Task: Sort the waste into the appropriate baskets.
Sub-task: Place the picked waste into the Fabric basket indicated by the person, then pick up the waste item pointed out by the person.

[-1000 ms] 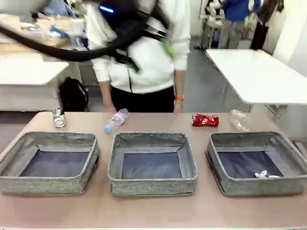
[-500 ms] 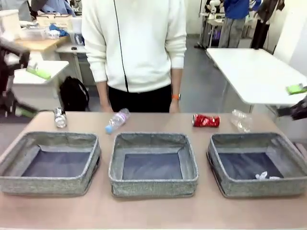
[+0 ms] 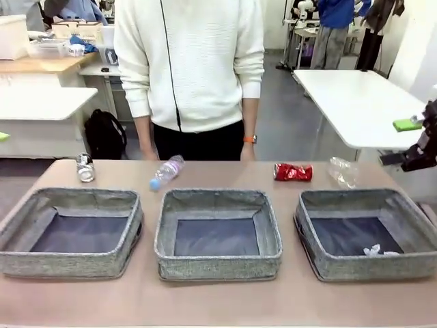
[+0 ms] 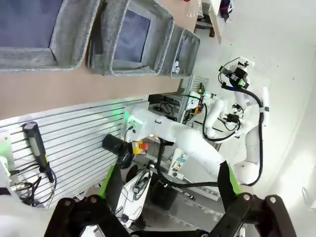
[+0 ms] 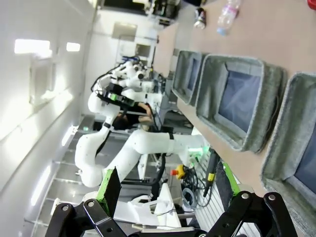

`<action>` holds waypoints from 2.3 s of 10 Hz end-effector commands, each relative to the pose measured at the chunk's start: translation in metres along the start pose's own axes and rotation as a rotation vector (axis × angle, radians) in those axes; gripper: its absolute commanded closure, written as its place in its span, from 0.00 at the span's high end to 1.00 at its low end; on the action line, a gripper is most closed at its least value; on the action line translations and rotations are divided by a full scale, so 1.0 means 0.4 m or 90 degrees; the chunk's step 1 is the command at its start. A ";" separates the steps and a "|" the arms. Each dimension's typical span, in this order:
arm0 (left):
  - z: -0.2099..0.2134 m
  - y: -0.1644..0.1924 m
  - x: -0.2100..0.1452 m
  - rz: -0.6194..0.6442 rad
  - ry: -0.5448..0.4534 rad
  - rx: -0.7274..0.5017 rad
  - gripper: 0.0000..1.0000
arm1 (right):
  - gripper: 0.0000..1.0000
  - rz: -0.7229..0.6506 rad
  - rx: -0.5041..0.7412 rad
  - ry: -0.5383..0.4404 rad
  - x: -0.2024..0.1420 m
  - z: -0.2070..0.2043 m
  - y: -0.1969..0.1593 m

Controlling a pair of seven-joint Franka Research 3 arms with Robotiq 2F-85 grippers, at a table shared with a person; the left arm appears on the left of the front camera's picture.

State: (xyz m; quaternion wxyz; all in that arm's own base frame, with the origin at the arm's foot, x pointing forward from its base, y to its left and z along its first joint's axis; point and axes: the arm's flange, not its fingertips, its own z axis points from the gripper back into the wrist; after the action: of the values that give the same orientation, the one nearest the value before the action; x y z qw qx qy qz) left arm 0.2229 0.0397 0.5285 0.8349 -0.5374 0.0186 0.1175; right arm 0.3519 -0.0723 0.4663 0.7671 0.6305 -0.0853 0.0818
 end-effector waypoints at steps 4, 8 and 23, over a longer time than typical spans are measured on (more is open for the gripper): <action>-0.053 -0.041 0.013 -0.039 0.003 0.017 1.00 | 1.00 0.014 -0.007 0.005 -0.004 0.001 0.007; -0.053 -0.041 0.013 -0.039 0.003 0.017 1.00 | 1.00 0.014 -0.007 0.005 -0.004 0.001 0.007; -0.053 -0.041 0.013 -0.039 0.003 0.017 1.00 | 1.00 0.014 -0.007 0.005 -0.004 0.001 0.007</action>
State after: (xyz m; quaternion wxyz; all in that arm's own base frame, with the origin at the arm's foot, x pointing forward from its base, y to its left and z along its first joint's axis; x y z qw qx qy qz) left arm 0.2324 0.0129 0.5325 0.8482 -0.5203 0.0137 0.0983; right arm 0.3516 -0.0723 0.4673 0.7672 0.6300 -0.0869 0.0833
